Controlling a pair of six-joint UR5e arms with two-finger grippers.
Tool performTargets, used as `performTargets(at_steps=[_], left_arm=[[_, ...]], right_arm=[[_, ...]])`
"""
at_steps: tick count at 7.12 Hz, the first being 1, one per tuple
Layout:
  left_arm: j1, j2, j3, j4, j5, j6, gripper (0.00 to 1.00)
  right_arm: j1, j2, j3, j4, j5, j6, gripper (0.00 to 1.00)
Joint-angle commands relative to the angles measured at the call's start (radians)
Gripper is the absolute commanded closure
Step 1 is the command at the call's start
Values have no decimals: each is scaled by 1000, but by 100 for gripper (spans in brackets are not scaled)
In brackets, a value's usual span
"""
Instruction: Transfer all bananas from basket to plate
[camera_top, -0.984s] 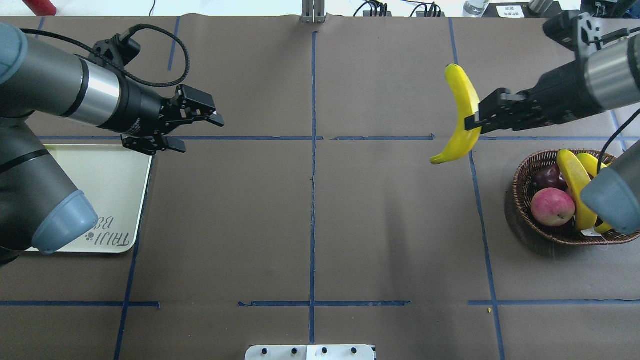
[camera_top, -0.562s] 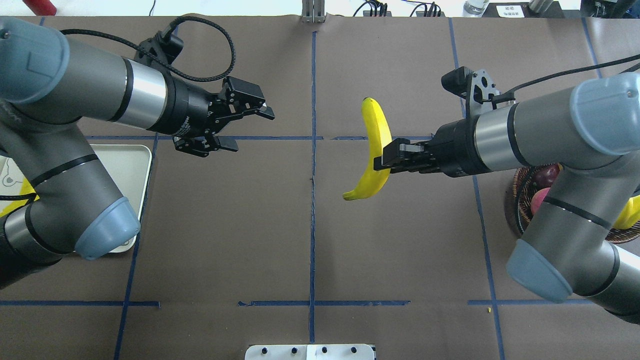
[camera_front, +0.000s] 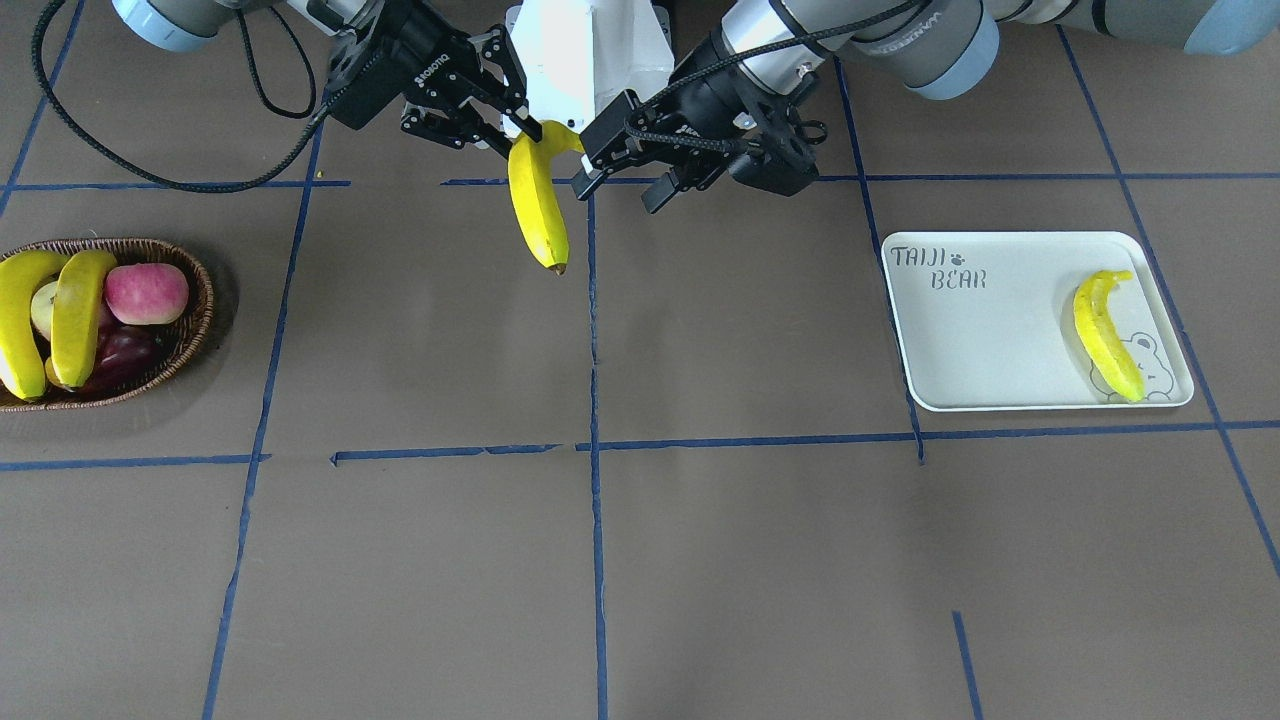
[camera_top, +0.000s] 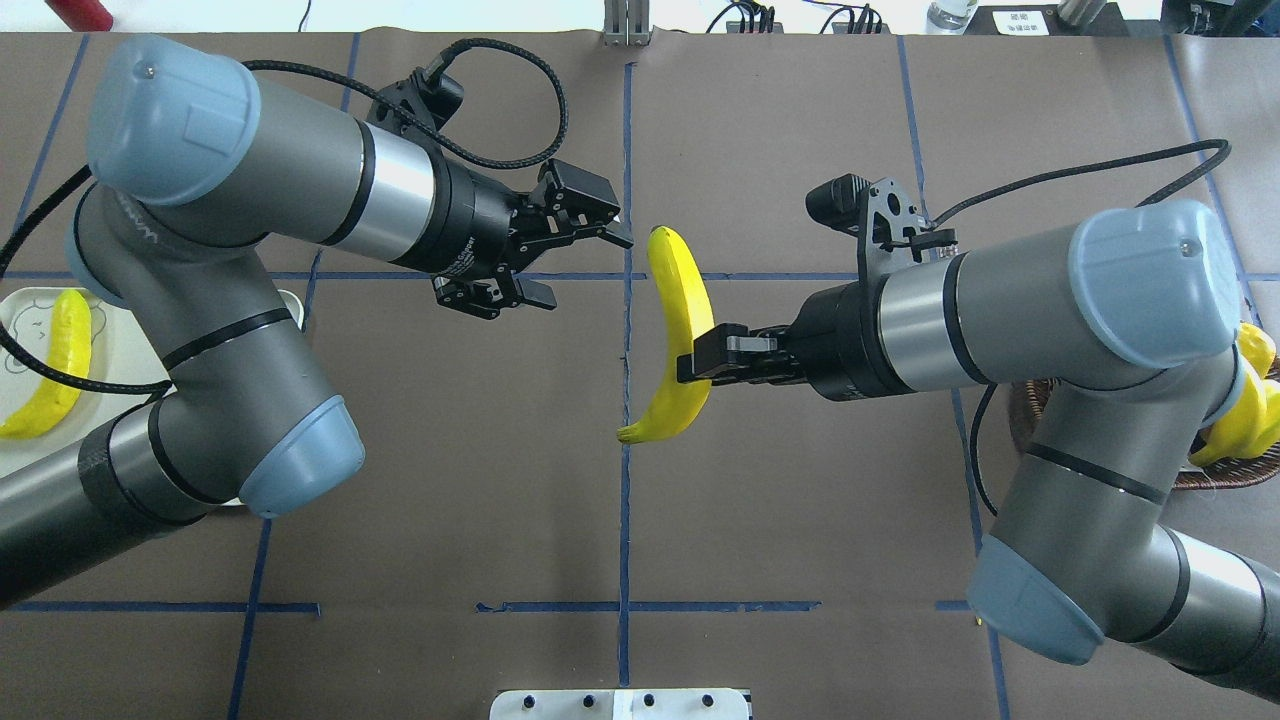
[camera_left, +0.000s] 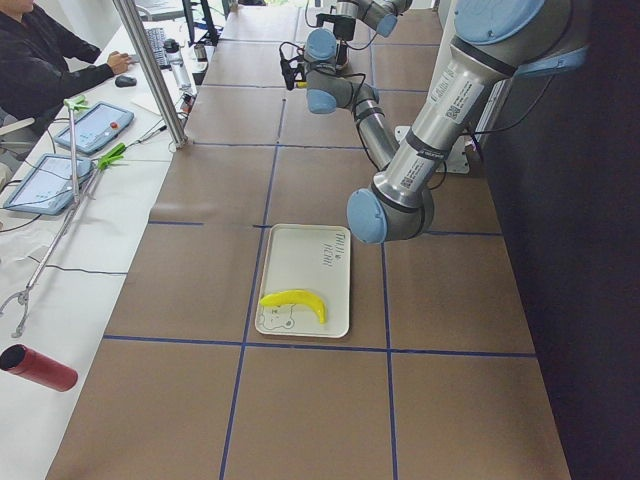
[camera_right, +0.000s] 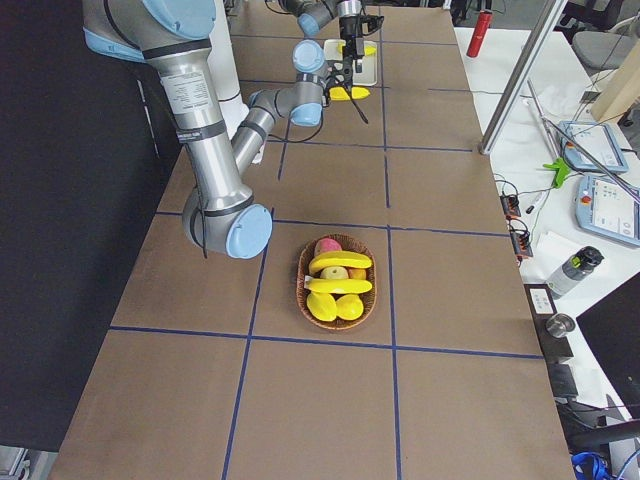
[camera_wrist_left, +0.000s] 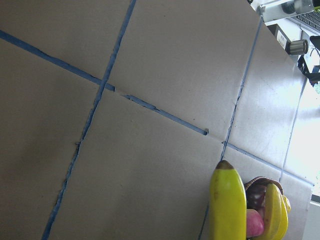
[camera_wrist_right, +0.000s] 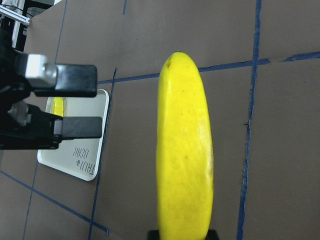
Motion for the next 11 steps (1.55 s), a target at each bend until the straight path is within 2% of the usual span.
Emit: performTargets(at_steps=[1,3,4,5,6,7,8,9,10,11], left_arm=[[34,-52,67,-5,18,0,5],[72,-57,66,-20,38,0,6],[75,-55,65,-26,36,0,10],[88,-52,65,-35,36,1,29],[89,-46,51,-35,36,3,83],[89,-40,48,-35,36,14,100],[86,-42,46,-35,36,14,100],[83,-42,46,-35,36,14,100],[77,-43,46,-34,36,5,100],[72,-42,46,-28,36,9,100]], right_arm=[[-32,22,11,0,-13,-2,98],[-45,22,13,0,-38,-2,98],[-46,22,11,0,-38,-2,98],[-46,22,11,0,-36,-2,98],[-46,24,13,0,-36,-2,98],[-45,22,13,0,-36,-4,98],[-48,22,11,0,-30,-4,70],[-46,22,13,0,-31,-4,9],[-45,22,14,0,-33,-2,1],[-43,21,20,0,-30,-1,0]])
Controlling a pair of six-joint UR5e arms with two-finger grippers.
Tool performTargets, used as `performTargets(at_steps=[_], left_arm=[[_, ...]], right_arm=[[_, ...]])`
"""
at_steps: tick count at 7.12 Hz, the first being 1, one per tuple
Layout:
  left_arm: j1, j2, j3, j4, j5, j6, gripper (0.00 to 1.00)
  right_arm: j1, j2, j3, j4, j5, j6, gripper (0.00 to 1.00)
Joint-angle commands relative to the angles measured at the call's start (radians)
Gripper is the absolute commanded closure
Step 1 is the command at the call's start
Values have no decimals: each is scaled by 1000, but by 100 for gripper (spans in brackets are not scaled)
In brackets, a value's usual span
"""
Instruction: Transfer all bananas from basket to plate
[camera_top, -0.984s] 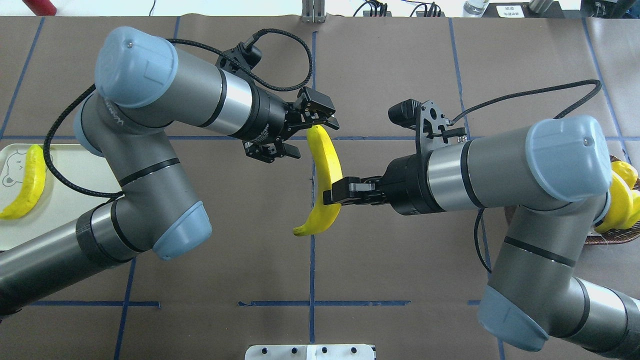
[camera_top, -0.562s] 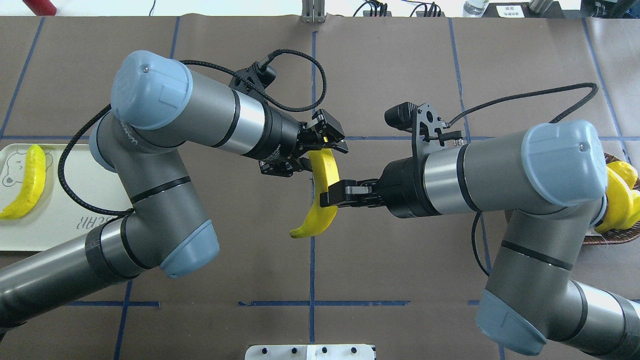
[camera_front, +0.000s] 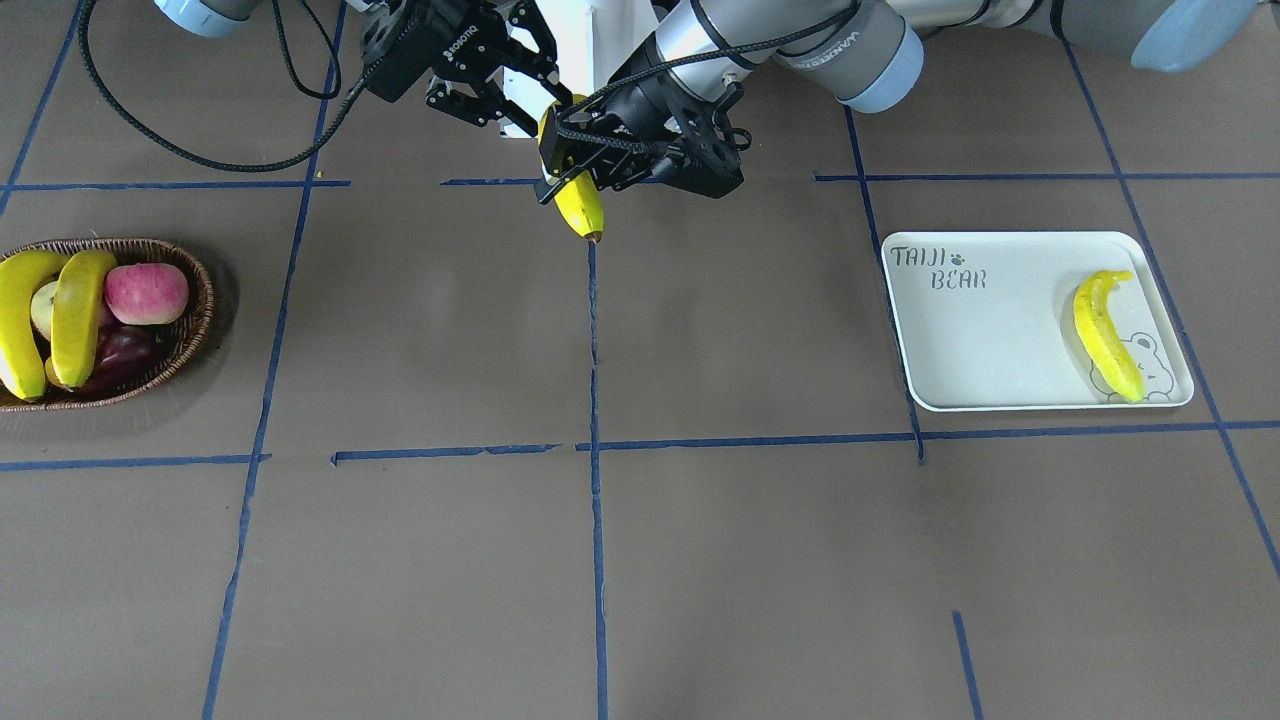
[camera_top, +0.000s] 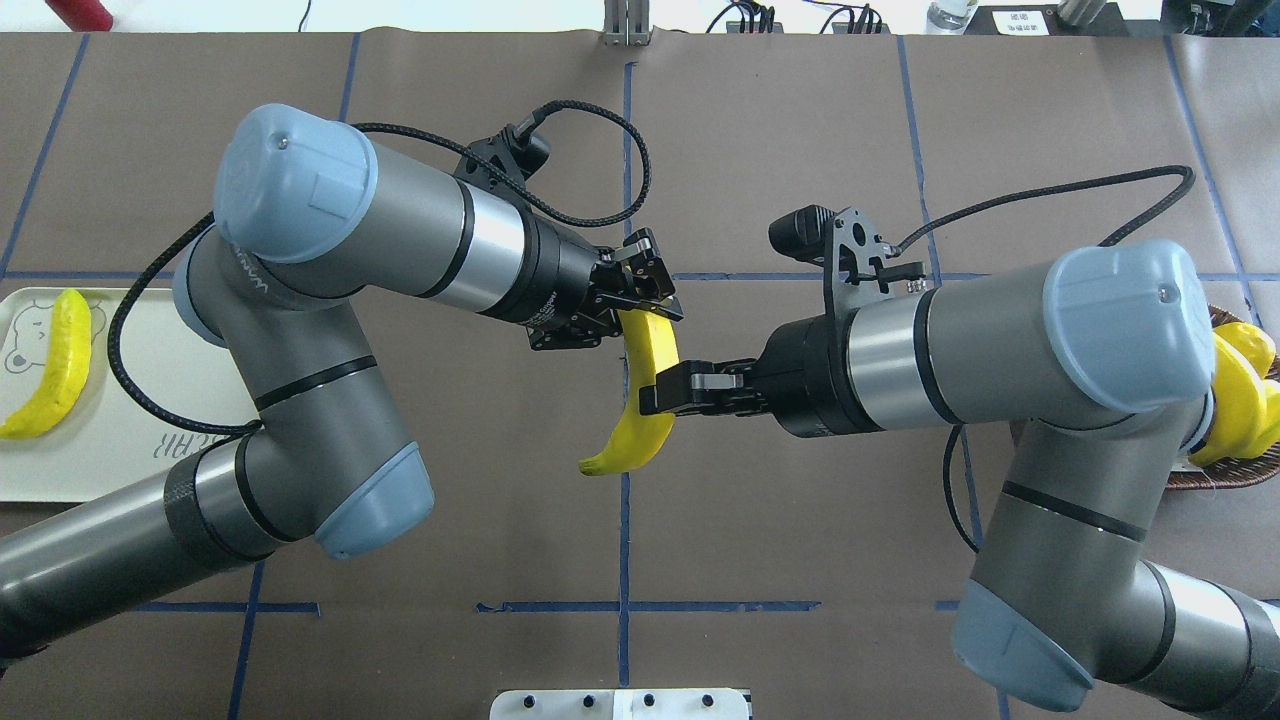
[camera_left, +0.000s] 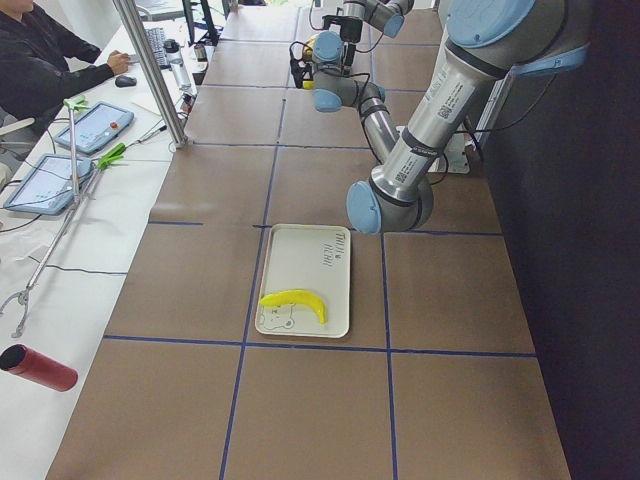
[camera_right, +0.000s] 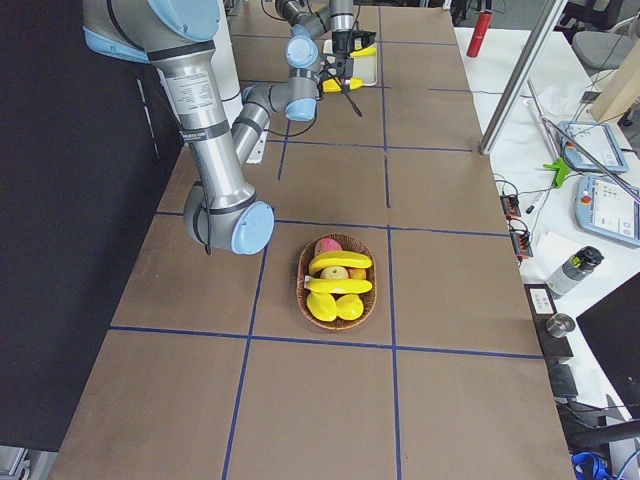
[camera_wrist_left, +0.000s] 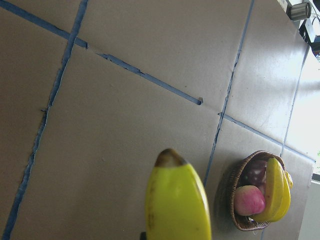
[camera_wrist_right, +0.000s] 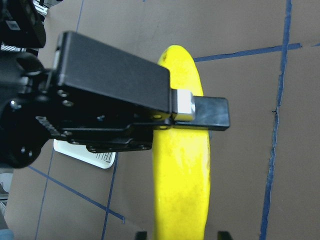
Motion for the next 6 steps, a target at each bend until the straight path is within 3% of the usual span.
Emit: performTargets(at_steps=[1,2,4,6], left_arm=[[-24,4,3,16,0,5,100],[-45,7,20,39,0,2,100],[-117,109,14,150,-5,63,100],[-202,224,-8,288,-5,236,100]], right_arm=[[2,-3,17,0,10,3,0],[3,-6,33,0,5,6,0],[9,-18,54,-5,7,6,0],[25,-56,54,-11,0,6,1]])
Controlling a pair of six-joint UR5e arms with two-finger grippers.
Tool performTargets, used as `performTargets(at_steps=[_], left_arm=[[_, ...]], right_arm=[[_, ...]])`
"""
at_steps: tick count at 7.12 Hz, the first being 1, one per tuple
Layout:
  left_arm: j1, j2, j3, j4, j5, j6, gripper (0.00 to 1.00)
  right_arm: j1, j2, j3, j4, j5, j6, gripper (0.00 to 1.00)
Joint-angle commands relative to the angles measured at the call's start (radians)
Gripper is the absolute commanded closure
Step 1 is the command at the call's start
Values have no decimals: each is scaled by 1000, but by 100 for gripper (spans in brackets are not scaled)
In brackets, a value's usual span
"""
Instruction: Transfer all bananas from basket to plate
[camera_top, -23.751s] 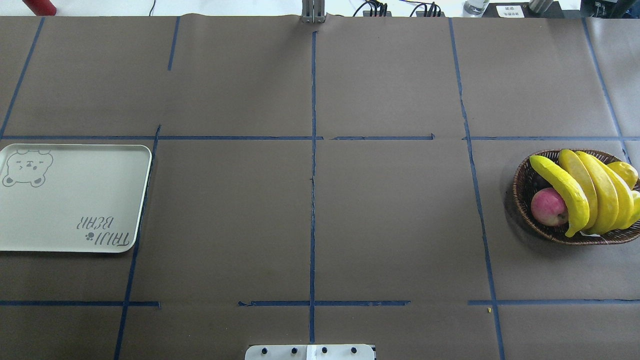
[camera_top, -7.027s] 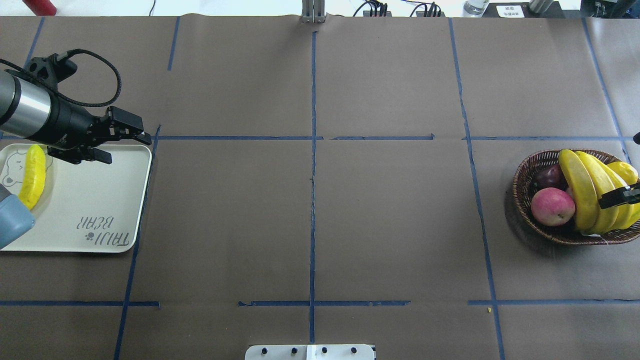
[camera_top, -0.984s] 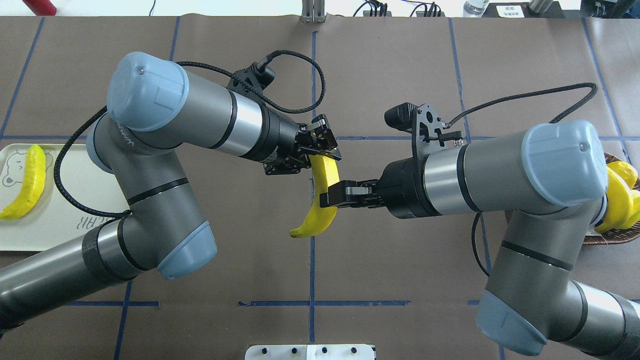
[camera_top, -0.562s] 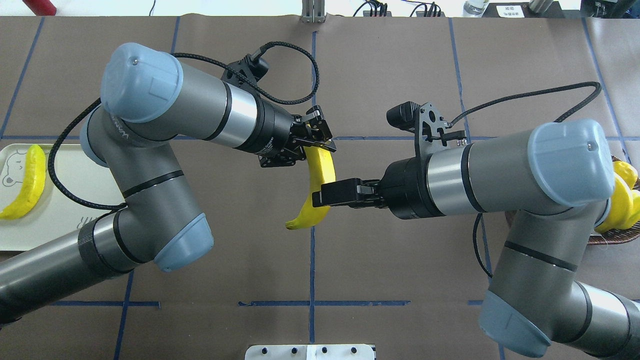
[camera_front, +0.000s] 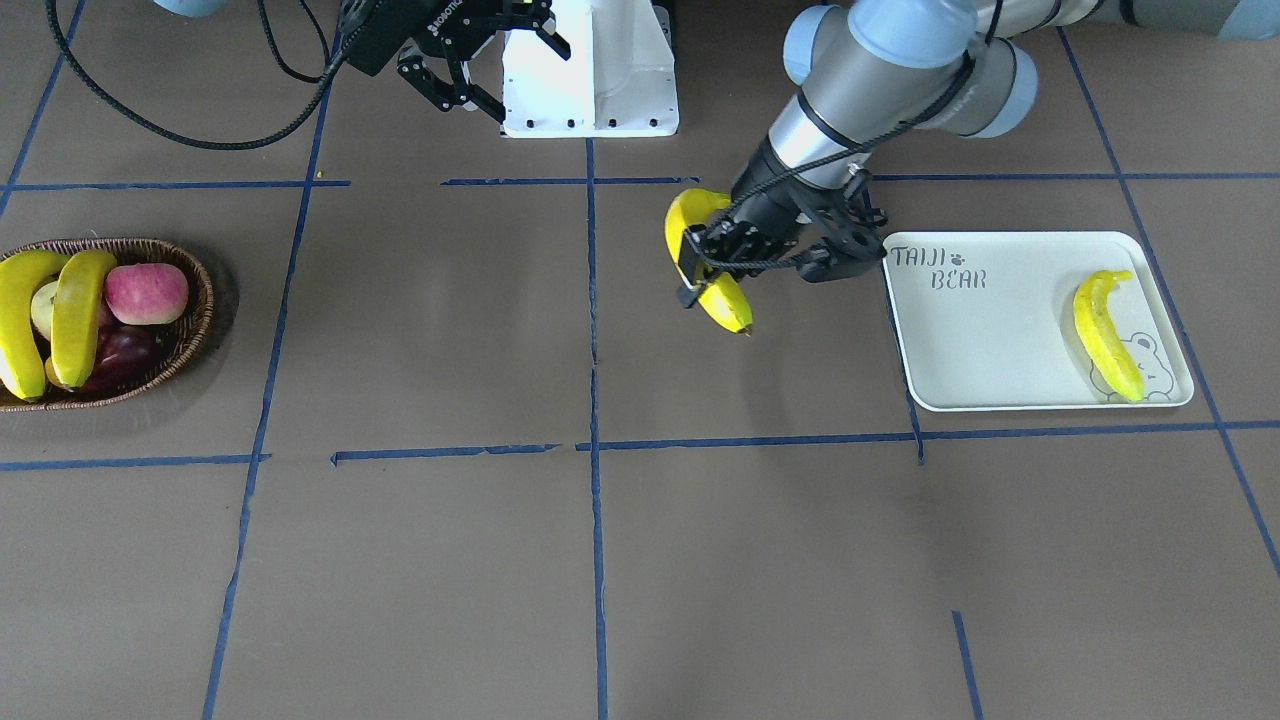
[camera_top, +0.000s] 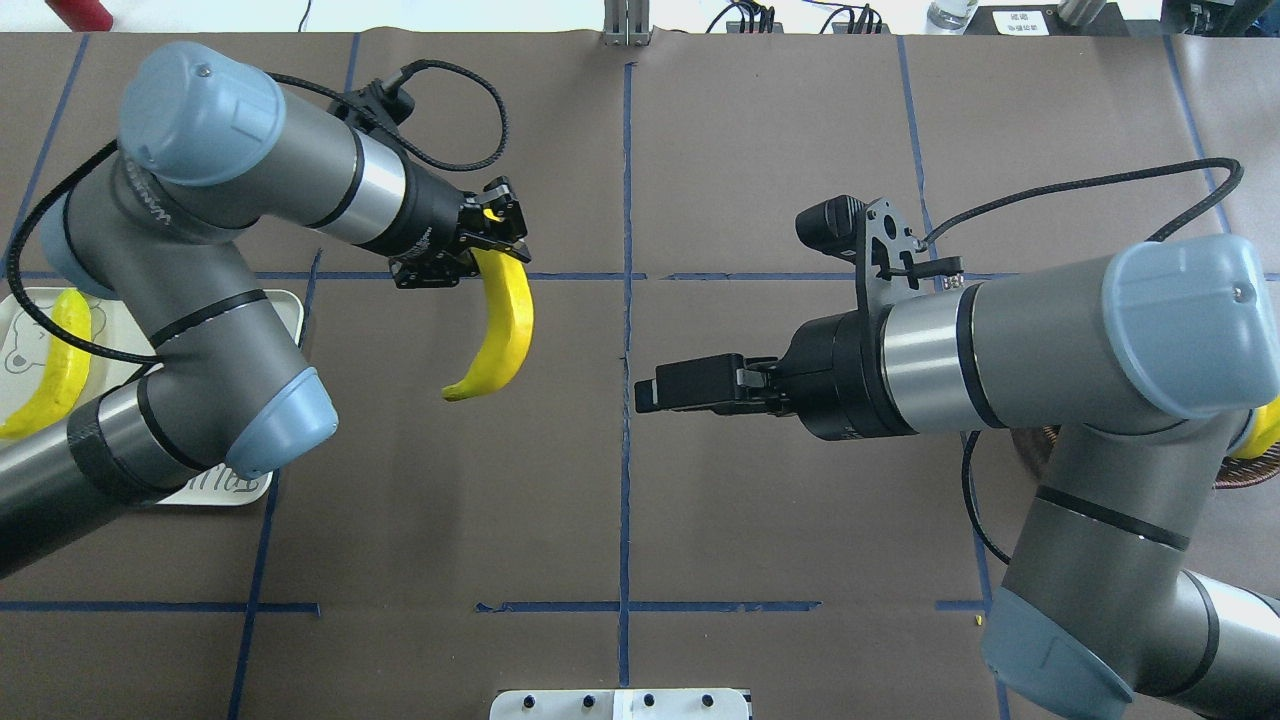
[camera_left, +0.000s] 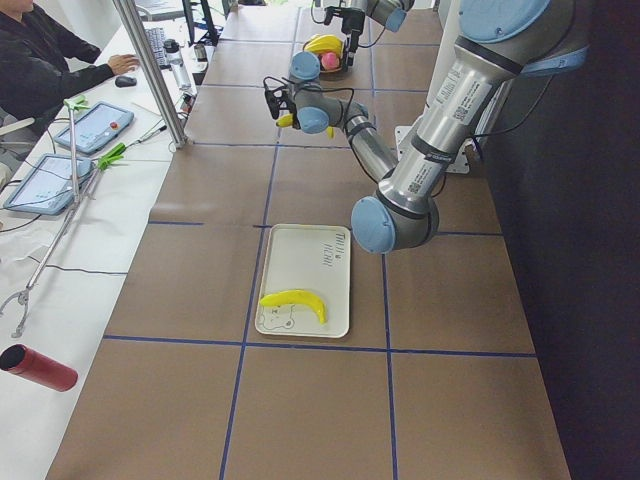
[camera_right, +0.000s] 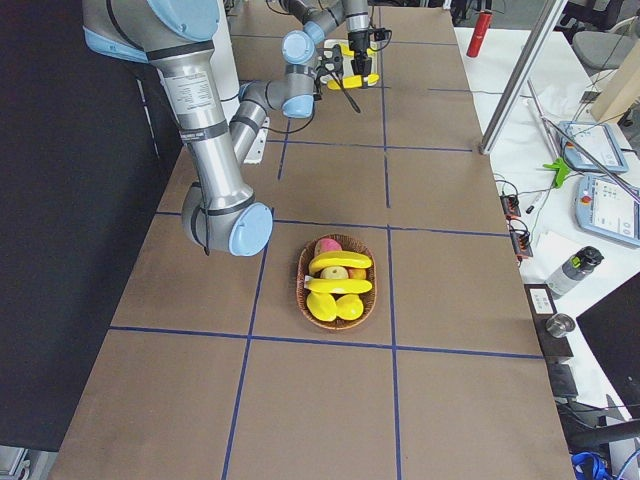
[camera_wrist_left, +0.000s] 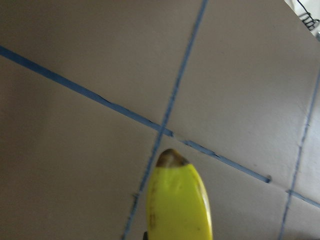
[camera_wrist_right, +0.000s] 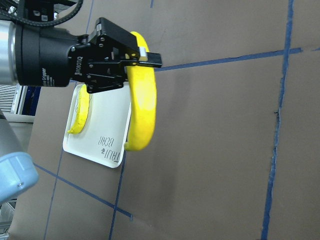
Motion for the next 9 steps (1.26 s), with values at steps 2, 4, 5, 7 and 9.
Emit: performTargets(at_steps=[2,4,5,7,9], left_arm=[[-120,299,-79,104,5,352,100],[-183,484,-64,98,8,607,100],[-183,517,-50,96,8,637,100],[-176,505,52,86,8,638,100],[-174,491,120,48,10,637,100]], right_arm=[[36,-57,-5,-4,-5,0,1],[48,-94,-5,-4,-5,0,1],[50,-102,-6,-4,-5,-2,1],[53,-105,-6,-4,-5,-2,1],[57,-109,-6,-4,-5,-2,1]])
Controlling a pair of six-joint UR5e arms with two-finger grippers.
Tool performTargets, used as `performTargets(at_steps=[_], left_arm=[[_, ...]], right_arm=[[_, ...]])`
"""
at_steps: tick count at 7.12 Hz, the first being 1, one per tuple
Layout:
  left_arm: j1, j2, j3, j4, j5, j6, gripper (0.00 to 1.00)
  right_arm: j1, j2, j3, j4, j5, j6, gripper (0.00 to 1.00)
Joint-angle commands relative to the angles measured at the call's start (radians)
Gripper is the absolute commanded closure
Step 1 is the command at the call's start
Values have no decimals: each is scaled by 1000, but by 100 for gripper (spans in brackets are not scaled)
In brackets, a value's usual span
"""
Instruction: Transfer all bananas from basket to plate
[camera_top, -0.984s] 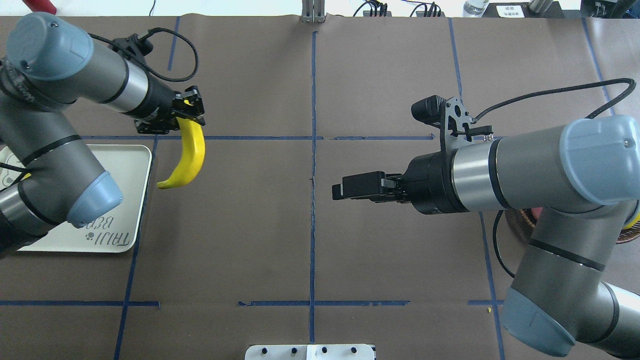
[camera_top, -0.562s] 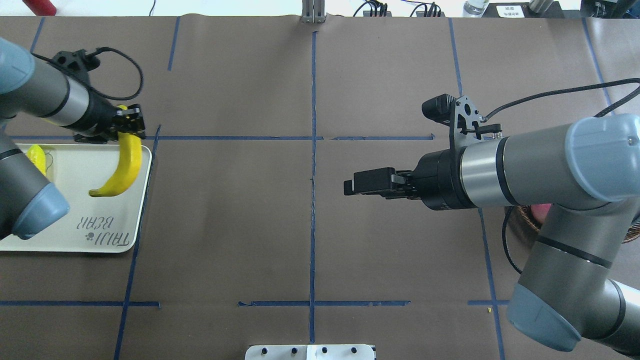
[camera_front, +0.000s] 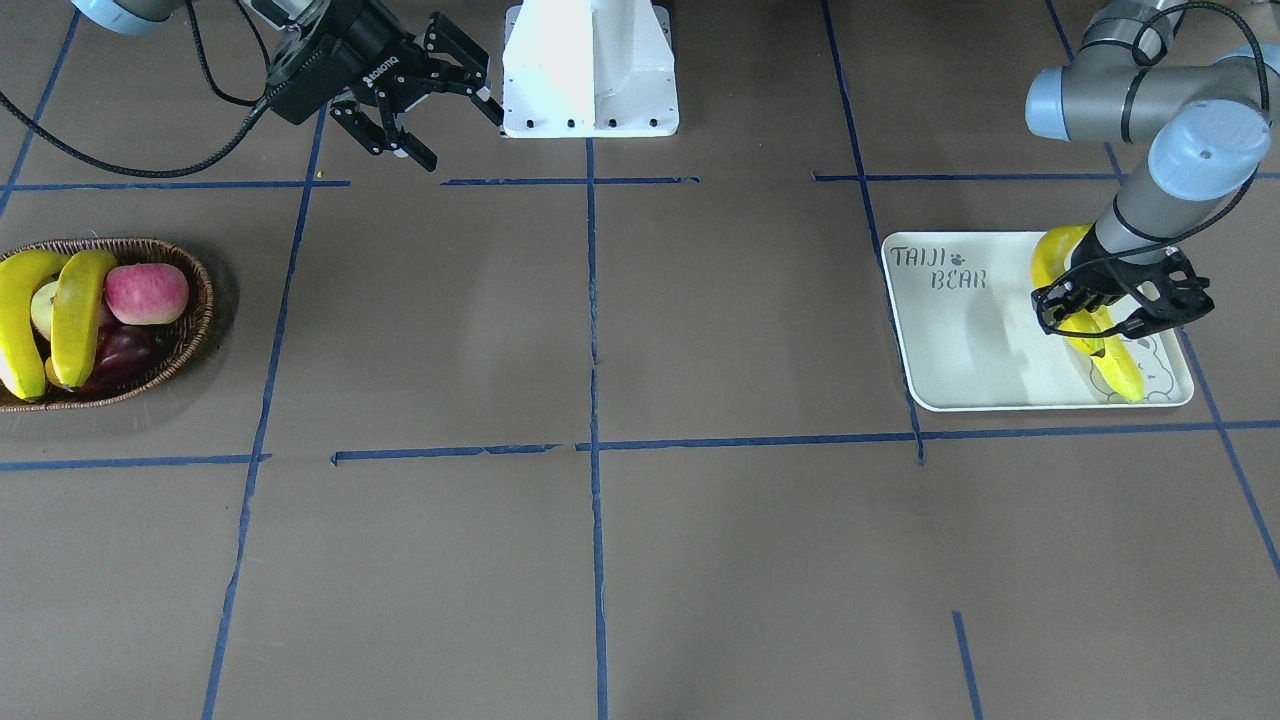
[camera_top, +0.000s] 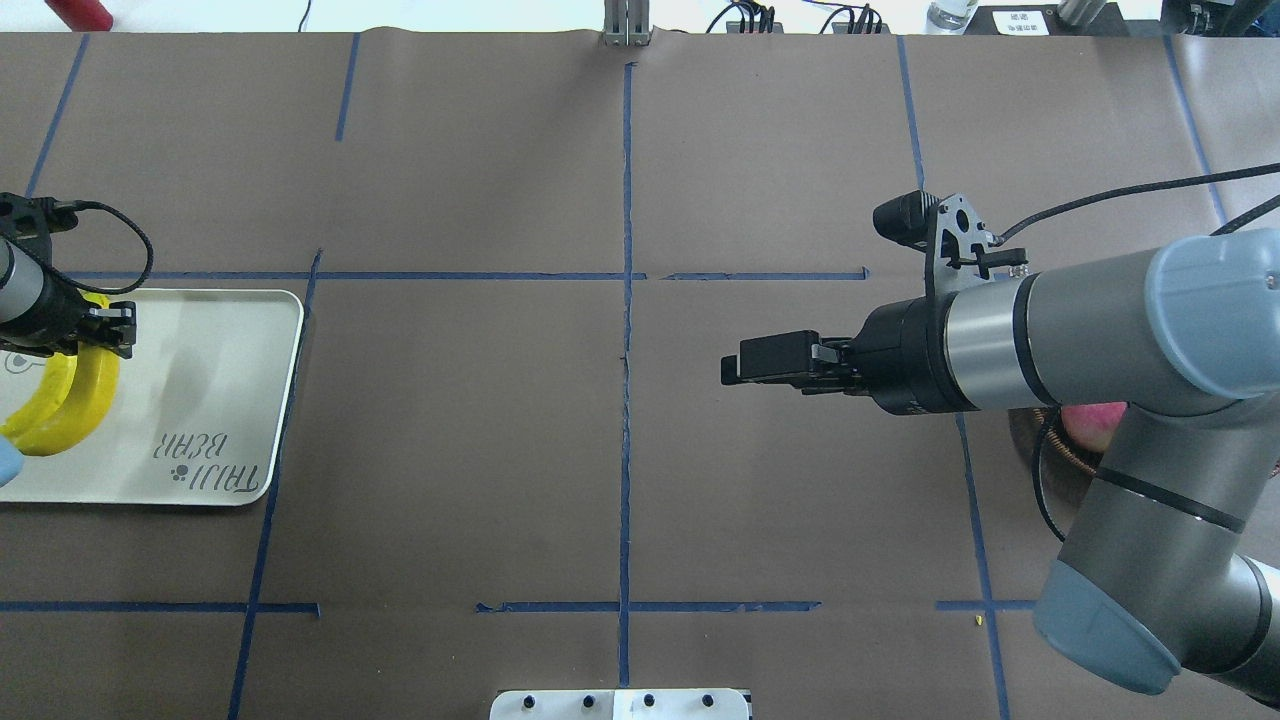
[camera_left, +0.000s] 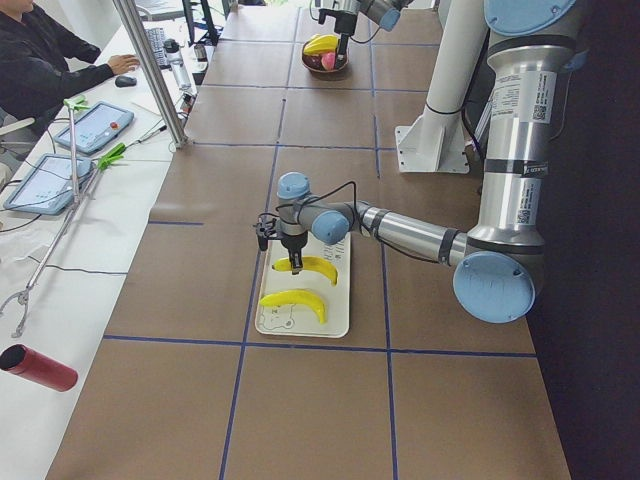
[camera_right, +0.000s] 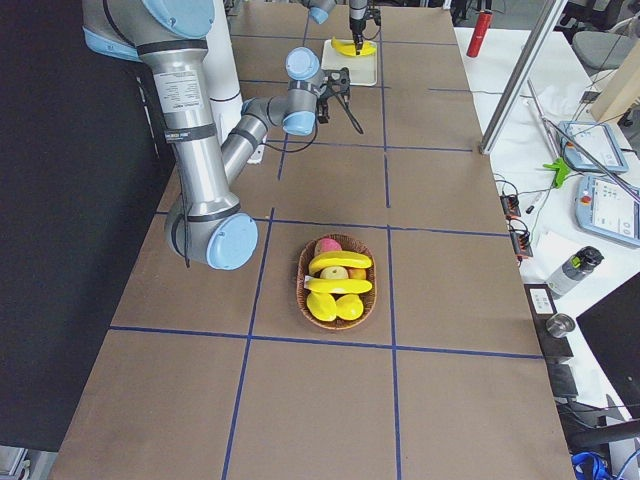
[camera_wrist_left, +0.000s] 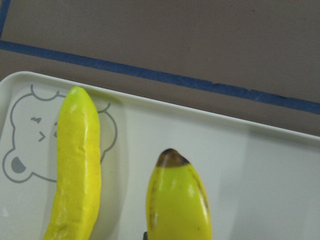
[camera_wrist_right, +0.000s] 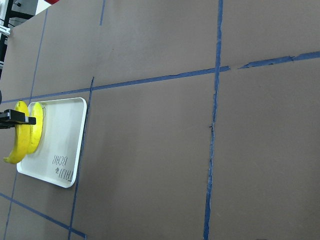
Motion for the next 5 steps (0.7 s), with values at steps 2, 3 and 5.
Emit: performTargets(at_steps=[2,3,5], left_arm=[[1,-45,45,-32,-3,-8,72],[1,-63,45,-26,-3,-8,61],[-2,-63,57,-32,0,12,1]], right_arm=[[9,-2,0,0,0,0,1],[12,-10,0,0,2,0,1],[17,-13,1,0,3,0,1]])
